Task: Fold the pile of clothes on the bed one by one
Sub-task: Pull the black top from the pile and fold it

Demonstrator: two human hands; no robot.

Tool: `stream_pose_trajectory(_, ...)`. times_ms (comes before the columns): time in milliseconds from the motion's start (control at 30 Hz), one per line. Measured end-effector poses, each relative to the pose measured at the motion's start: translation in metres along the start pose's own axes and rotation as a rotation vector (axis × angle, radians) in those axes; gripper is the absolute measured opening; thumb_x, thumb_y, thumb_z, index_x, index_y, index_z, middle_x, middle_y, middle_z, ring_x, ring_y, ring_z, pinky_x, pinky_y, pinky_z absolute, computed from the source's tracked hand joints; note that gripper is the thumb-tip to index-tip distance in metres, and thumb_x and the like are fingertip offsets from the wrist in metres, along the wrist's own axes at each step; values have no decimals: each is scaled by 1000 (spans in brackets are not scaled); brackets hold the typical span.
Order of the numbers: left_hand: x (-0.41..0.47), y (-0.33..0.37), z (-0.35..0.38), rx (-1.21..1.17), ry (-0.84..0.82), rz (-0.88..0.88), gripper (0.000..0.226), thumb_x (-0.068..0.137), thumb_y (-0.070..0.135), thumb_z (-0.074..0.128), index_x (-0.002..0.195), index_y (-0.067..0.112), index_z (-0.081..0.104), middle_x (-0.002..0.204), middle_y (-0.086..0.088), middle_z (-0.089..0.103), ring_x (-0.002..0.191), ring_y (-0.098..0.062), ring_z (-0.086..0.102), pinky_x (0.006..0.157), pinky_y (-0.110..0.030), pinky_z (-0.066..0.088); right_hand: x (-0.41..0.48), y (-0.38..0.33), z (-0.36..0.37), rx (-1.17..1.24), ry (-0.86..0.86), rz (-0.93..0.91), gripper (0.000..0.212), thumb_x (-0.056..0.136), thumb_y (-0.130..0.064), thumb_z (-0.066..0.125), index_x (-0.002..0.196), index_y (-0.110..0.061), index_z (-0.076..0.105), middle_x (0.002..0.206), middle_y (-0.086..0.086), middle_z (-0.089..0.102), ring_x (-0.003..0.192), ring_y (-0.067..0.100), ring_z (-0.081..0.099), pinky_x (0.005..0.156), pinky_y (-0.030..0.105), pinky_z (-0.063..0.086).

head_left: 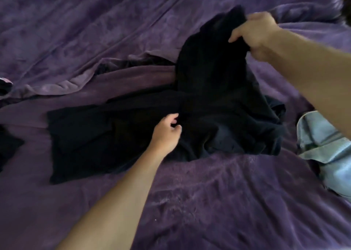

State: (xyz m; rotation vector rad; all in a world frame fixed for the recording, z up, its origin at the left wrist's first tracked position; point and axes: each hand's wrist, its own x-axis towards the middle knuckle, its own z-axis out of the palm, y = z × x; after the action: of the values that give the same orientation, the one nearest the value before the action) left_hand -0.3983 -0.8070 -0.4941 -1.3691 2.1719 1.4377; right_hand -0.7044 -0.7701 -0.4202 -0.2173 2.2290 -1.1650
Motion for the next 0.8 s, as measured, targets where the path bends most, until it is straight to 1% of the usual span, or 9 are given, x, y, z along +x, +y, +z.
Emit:
stream_pose_trajectory(33, 3, 1, -4, -51, 66, -43, 34, 91, 15, 55, 124, 19, 60, 115, -4, 65, 85, -14, 62, 81, -24, 48, -14, -3, -11, -35, -11, -199, 23, 66, 5, 68, 82, -12, 69, 68, -10, 68, 62, 4, 62, 64, 26, 55)
stream_pose_trajectory(100, 4, 1, -17, -115, 206, -108, 24, 91, 14, 53, 111, 16, 66, 101, -10, 69, 88, -22, 65, 85, -37, 54, -56, 0, -32, -190, -162, -644, 29, 65, 7, 55, 79, -11, 73, 68, -9, 67, 61, 0, 57, 66, 21, 49)
stream_pose_trajectory(200, 2, 8, -38, -147, 351, -172, 19, 93, 15, 50, 101, 17, 67, 99, -10, 69, 95, -27, 66, 88, -47, 53, -109, 42, -59, -469, -396, -891, 40, 57, 9, 47, 77, -10, 76, 82, 1, 69, 79, 15, 61, 80, 23, 48)
stream_pose_trajectory(333, 7, 37, -47, -230, 396, -185, 21, 94, 20, 48, 80, 28, 61, 86, 0, 65, 89, -27, 67, 84, -45, 56, -129, 98, -66, -691, -441, -723, 37, 72, 12, 58, 93, -13, 77, 108, 3, 68, 104, 28, 61, 90, 43, 46)
stream_pose_trajectory(400, 13, 54, -43, -267, 409, -184, 22, 94, 20, 48, 79, 30, 60, 84, 2, 63, 84, -24, 68, 82, -44, 56, -125, 102, -63, -552, -333, -662, 34, 73, 6, 60, 95, -14, 75, 110, 2, 67, 105, 25, 62, 92, 39, 47)
stream_pose_trajectory(533, 25, 83, -31, -277, 380, -200, 15, 95, 18, 48, 101, 23, 60, 87, 0, 63, 80, -20, 66, 77, -41, 59, -82, 71, -44, -343, 14, -445, 40, 75, -27, 69, 114, -20, 65, 108, -5, 62, 101, 13, 57, 85, 17, 36)
stream_pose_trajectory(633, 18, 91, -14, -364, 311, -287, 18, 95, 16, 46, 109, 19, 57, 93, -4, 63, 80, -19, 65, 71, -35, 57, -33, 40, -19, -198, -48, -94, 67, 68, -42, 82, 121, -15, 51, 106, -9, 56, 100, 9, 53, 86, 24, 43)
stream_pose_trajectory(733, 2, 79, -3, -375, 249, -322, 20, 94, 14, 48, 113, 18, 56, 95, -4, 62, 83, -19, 64, 71, -34, 56, -8, 23, -2, -72, -110, 166, 59, 66, -26, 85, 113, -7, 54, 96, 1, 62, 92, 19, 61, 79, 30, 51)
stream_pose_trajectory(800, -6, 64, -8, -357, 253, -331, 23, 93, 12, 48, 114, 18, 56, 96, -4, 63, 85, -19, 65, 72, -33, 56, -12, 15, 1, 1, -172, 91, 34, 67, -10, 78, 98, -8, 65, 84, 3, 67, 77, 16, 65, 70, 28, 55)
